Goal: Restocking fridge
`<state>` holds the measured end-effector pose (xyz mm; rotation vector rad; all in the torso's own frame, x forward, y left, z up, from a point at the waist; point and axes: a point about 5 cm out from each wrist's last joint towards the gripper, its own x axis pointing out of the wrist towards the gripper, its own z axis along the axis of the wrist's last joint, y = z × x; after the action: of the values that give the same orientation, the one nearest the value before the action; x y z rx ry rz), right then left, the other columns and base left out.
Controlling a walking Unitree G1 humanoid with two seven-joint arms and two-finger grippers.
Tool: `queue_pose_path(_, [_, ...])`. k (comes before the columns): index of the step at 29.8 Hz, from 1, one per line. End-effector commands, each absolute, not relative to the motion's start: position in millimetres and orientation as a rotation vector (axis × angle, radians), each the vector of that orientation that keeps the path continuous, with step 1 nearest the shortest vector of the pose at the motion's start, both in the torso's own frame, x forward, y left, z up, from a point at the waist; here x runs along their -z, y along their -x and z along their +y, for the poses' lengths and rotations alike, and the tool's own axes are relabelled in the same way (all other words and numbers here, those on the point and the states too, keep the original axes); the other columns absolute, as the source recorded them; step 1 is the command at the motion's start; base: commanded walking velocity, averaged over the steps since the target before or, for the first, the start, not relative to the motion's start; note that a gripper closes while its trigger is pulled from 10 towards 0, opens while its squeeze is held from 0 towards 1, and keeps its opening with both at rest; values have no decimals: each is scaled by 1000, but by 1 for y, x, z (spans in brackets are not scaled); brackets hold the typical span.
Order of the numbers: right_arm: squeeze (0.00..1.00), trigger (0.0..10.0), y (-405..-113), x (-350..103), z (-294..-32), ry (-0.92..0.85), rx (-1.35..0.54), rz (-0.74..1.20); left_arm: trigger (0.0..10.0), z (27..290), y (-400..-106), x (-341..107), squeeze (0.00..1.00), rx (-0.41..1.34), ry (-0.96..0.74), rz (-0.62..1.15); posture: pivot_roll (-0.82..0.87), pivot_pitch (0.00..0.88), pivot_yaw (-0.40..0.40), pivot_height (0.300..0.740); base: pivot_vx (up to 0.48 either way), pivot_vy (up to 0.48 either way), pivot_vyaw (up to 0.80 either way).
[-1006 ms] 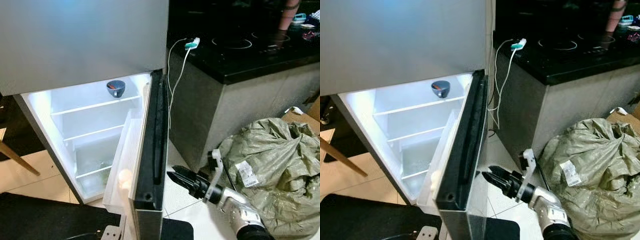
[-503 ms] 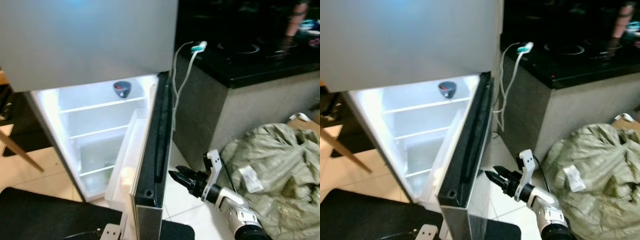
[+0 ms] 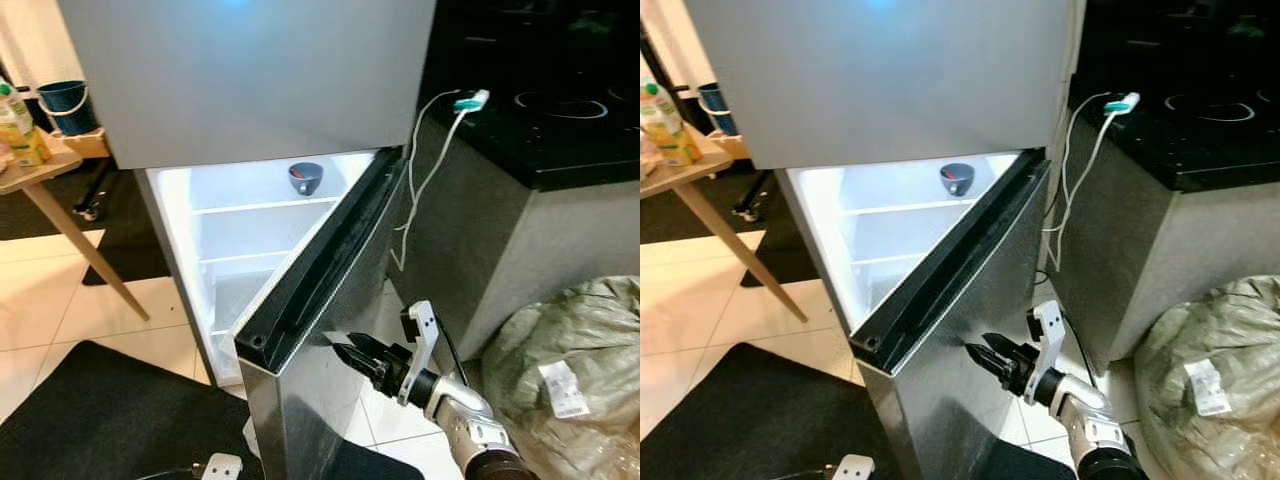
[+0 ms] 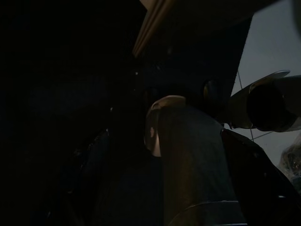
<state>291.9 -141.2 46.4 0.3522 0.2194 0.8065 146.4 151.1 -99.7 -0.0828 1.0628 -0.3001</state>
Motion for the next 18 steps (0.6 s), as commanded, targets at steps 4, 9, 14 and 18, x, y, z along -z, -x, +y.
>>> queue_pose_path(4, [0, 10000, -292, -45, -139, -333, -798, 223, 10000, 155, -143, 101, 0, 295, 68, 1078, -77, 31, 2, 740, 0, 0, 706])
queue_pose_path(9, [0, 10000, -296, -46, -142, -307, -766, 221, 10000, 154, -143, 101, 0, 294, 72, 1079, -75, 31, -1, 740, 0, 0, 706])
queue_pose_path(14, [0, 10000, -298, -47, -144, -299, -747, 221, 10000, 154, -142, 102, 0, 291, 74, 1082, -75, 30, -3, 740, 0, 0, 703])
queue_pose_path(18, [0, 10000, -298, -47, -145, -299, -736, 221, 10000, 154, -141, 102, 0, 288, 73, 1087, -75, 32, -3, 740, 0, 0, 706])
